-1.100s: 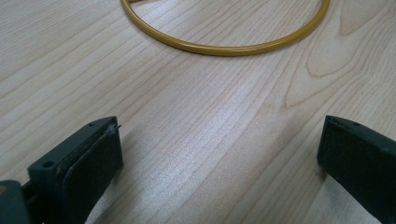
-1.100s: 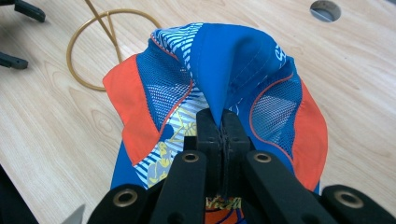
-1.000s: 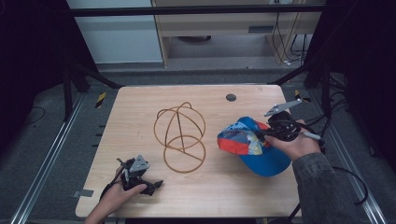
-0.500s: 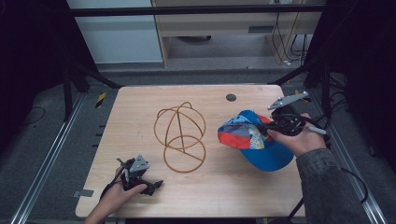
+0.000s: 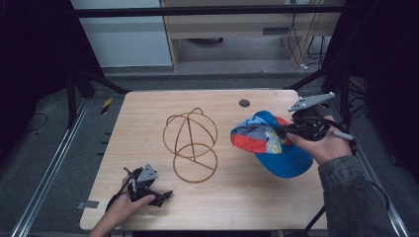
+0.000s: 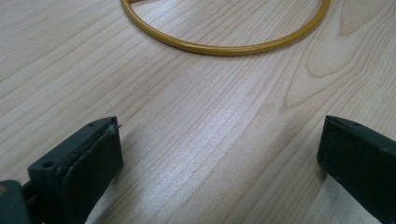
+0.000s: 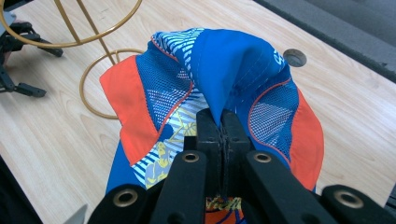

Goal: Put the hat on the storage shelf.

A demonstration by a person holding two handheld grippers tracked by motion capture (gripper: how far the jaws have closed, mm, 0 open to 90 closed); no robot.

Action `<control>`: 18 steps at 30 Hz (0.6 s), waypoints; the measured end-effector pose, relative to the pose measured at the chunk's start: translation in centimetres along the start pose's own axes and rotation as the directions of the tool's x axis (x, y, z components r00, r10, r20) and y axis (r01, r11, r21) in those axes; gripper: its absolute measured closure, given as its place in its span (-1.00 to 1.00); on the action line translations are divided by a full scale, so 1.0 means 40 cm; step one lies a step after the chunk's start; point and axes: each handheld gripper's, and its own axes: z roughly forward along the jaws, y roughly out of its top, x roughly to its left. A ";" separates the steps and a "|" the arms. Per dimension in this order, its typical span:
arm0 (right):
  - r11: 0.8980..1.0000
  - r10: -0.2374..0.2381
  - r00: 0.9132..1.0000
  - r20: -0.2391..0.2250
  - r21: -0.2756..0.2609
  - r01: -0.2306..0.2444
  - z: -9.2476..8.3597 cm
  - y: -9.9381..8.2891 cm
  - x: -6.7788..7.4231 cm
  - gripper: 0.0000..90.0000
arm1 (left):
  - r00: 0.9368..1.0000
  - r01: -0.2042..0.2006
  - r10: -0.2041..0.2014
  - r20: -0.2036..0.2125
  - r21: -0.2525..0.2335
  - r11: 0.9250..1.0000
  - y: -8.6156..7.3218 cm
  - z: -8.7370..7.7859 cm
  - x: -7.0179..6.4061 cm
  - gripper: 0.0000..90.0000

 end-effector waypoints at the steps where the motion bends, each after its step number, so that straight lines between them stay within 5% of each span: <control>1: 1.000 -0.005 1.000 0.002 -0.004 0.005 -0.002 0.000 -0.001 0.98 | 1.000 0.001 -0.001 0.000 0.000 1.000 0.000 0.000 0.000 -1.00; 18: 0.997 -0.012 1.000 0.021 -0.076 0.014 -0.055 0.048 0.002 0.98 | 1.000 0.001 -0.001 0.000 0.000 1.000 0.000 0.000 0.000 -1.00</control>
